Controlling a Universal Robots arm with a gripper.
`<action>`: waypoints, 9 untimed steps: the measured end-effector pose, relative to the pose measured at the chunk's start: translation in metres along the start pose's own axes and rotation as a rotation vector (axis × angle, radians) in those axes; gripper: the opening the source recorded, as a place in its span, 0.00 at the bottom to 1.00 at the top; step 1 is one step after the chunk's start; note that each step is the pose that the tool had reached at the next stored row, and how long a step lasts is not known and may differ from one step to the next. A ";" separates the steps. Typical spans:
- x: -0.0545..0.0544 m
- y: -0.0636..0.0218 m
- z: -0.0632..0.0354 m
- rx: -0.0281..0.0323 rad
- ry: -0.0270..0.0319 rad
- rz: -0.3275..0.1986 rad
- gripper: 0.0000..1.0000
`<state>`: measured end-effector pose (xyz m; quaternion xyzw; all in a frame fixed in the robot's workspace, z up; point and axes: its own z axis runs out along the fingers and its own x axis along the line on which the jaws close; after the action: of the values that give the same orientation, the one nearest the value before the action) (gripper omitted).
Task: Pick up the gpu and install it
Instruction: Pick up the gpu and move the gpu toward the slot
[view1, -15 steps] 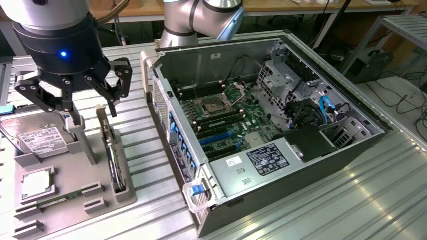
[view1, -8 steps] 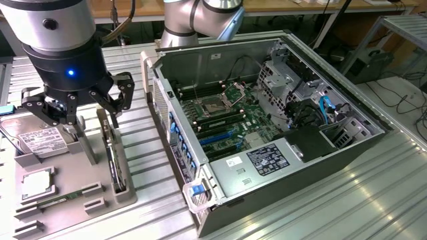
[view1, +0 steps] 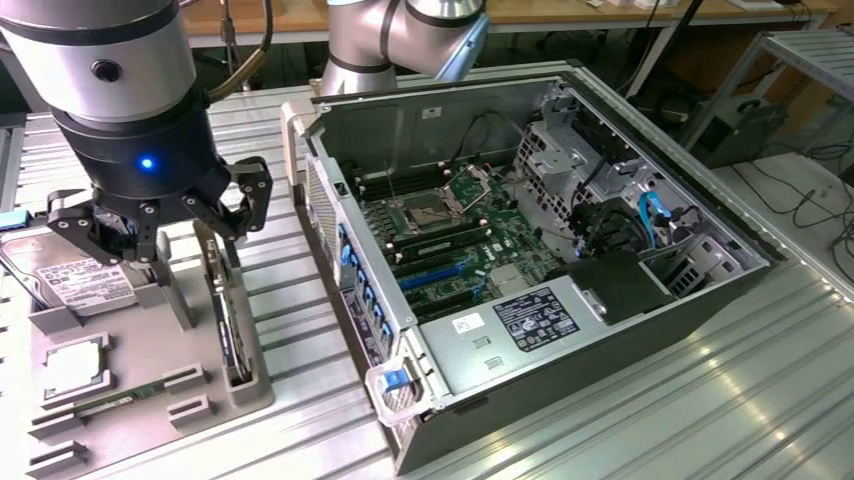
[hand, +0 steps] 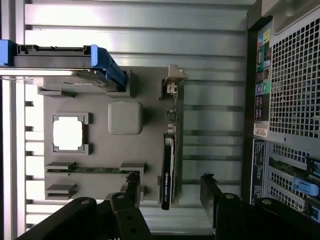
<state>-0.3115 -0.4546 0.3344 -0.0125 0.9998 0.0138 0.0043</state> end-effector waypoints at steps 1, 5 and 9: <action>0.000 -0.0002 0.0008 0.0001 0.0002 0.000 0.60; 0.000 -0.0012 0.0065 0.0001 0.0002 -0.005 0.60; 0.000 -0.0014 0.0135 0.0000 0.0003 -0.007 0.60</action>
<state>-0.3115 -0.4556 0.3209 -0.0160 0.9998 0.0137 0.0042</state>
